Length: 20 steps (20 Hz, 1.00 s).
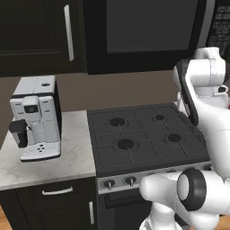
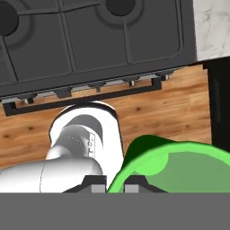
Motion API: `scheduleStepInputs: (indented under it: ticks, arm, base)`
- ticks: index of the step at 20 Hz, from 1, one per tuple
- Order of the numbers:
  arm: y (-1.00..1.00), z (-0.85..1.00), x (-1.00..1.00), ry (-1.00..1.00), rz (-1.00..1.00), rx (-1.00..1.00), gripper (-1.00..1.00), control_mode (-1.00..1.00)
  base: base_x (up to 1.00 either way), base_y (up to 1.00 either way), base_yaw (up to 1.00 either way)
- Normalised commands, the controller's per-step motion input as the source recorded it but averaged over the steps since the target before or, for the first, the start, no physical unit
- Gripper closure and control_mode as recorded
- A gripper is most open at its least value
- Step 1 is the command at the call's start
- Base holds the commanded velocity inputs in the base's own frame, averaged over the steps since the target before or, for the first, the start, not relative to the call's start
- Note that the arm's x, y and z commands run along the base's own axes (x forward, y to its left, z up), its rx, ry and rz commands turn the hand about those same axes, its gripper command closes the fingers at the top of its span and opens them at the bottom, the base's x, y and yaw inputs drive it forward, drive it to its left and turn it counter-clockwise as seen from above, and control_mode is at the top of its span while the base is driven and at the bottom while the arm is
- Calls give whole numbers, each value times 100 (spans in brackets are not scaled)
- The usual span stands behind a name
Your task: Pick the cup and bowl from the counter and place them on the counter next to the sink.
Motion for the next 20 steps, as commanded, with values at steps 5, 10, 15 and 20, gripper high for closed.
scheduleStepInputs:
  ticks: [5,10,15,20]
  arm:
    - [0,0,-21,0,0,20,100,-100]
    - [11,1,-27,0,0,6,100,-100]
    - [31,0,-18,1,0,0,100,-100]
    - [5,0,-2,1,0,0,100,-100]
  base:
    - [0,0,0]
    - [0,0,0]
    - [0,0,0]
    - [0,0,0]
